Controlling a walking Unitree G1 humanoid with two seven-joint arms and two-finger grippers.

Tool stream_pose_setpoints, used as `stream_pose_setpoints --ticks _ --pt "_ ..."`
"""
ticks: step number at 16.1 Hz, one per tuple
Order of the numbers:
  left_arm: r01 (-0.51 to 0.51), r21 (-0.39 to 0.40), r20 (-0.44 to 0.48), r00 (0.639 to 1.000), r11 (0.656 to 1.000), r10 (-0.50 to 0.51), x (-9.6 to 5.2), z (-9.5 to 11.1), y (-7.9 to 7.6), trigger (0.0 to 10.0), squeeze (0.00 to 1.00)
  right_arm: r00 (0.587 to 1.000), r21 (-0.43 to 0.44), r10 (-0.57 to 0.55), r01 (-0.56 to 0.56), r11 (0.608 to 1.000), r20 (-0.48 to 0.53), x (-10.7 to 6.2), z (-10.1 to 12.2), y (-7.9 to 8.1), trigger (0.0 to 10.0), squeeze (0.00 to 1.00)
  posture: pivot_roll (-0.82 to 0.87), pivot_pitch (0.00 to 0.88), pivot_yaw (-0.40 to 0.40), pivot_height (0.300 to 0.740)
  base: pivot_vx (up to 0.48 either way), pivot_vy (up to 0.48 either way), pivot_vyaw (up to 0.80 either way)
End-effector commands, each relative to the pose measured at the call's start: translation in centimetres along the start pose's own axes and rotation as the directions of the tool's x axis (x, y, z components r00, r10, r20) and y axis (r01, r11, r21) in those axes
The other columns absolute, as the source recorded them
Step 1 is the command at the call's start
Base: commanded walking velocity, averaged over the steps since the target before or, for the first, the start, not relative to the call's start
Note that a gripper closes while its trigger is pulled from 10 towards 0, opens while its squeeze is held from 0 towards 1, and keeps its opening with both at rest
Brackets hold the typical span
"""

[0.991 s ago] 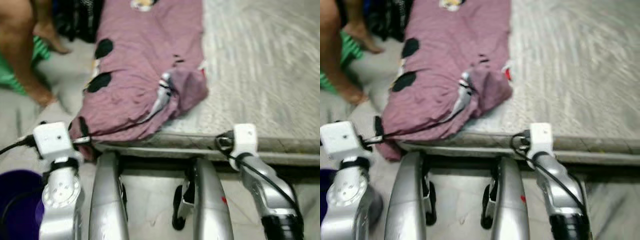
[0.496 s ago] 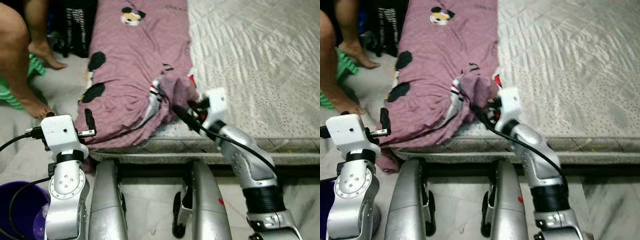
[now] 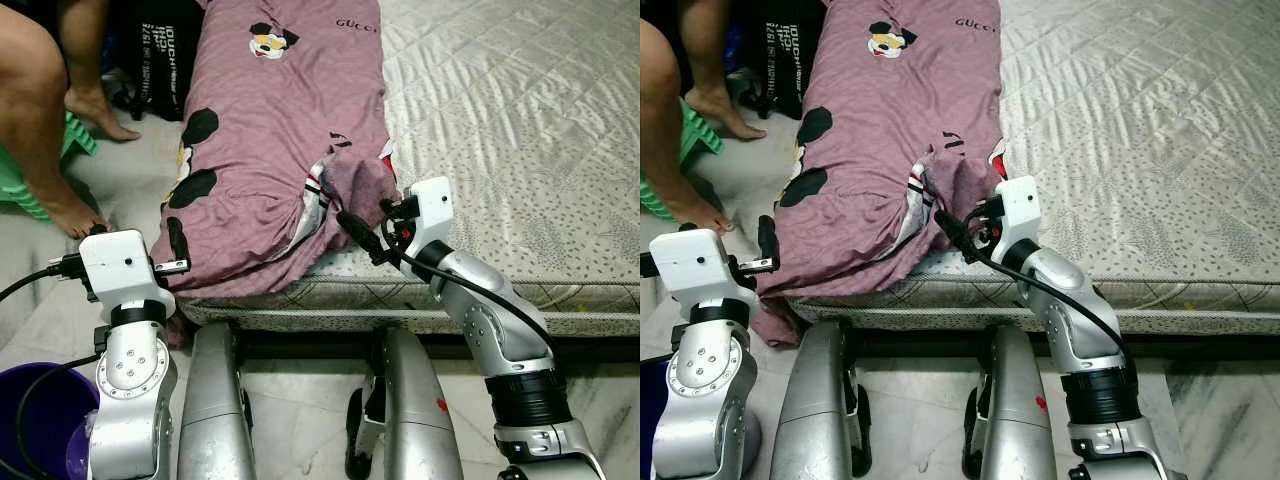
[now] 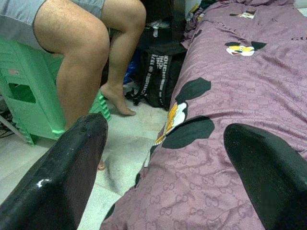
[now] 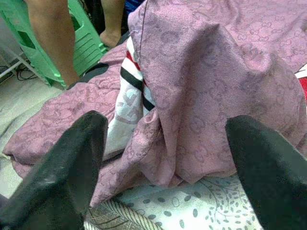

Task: Clean up the room

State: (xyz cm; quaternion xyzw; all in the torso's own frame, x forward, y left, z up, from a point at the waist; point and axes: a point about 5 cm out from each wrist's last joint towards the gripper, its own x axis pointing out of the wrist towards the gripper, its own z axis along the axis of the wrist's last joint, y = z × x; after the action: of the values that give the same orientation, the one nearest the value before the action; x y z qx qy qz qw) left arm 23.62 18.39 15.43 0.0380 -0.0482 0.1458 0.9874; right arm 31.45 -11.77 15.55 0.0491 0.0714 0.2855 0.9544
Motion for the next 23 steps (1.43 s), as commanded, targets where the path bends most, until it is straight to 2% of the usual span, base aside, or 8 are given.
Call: stream_pose_setpoints --ticks 1,7,8,10,11,15,19,23 --pt "0.006 0.004 -0.011 1.0 1.0 -0.006 -0.1 -0.3 0.1 10.0 0.0 1.0 0.007 -0.009 0.009 1.0 -0.005 -0.2 -0.3 -0.2 10.0 1.0 0.04 0.156 -0.018 0.554 0.0 0.0 0.0" --pt "0.006 0.004 -0.011 1.0 1.0 -0.006 -0.1 -0.3 0.1 10.0 0.0 1.0 0.007 -0.009 0.009 1.0 -0.005 -0.2 -0.3 -0.2 10.0 1.0 0.04 0.156 -0.018 0.554 0.0 0.0 0.0" --pt "-0.038 0.066 -0.022 0.999 0.997 0.039 -2.2 -0.3 2.2 10.0 0.0 0.994 0.037 0.029 -0.034 0.999 0.104 3.9 0.5 2.2 10.0 0.0 0.23 0.236 0.005 0.554 0.0 0.0 0.0" --pt "-0.078 0.165 -0.044 0.995 0.983 0.086 -5.3 0.2 4.6 10.0 0.0 0.977 0.056 0.079 -0.091 0.994 0.198 8.2 1.7 6.9 10.0 0.03 0.22 0.23 0.003 0.554 0.0 0.0 0.0" --pt "-0.079 0.164 -0.04 0.995 0.983 0.086 -5.1 0.2 4.6 10.0 0.0 0.976 0.065 0.085 -0.099 0.993 0.2 8.1 1.6 6.9 10.0 1.0 0.22 0.226 -0.001 0.554 0.0 0.0 0.0" --pt "-0.082 0.16 -0.039 0.995 0.984 0.089 -5.4 0.2 4.5 10.0 0.0 0.972 0.038 0.085 -0.095 0.995 0.219 8.4 1.7 7.0 10.0 1.0 0.23 0.218 -0.009 0.554 0.0 0.0 0.0" --pt "-0.074 0.163 -0.042 0.996 0.984 0.082 -5.7 0.6 4.4 10.0 0.0 0.958 0.053 0.108 -0.127 0.991 0.265 9.5 2.3 8.2 10.0 0.0 0.23 0.222 -0.006 0.554 0.0 0.0 0.0" --pt "-0.074 0.167 -0.04 0.996 0.983 0.082 -5.5 0.6 4.4 10.0 0.0 0.987 -0.009 0.032 -0.031 0.999 0.159 10.3 0.8 8.3 10.0 0.0 0.24 0.229 -0.008 0.554 0.0 0.0 0.0"
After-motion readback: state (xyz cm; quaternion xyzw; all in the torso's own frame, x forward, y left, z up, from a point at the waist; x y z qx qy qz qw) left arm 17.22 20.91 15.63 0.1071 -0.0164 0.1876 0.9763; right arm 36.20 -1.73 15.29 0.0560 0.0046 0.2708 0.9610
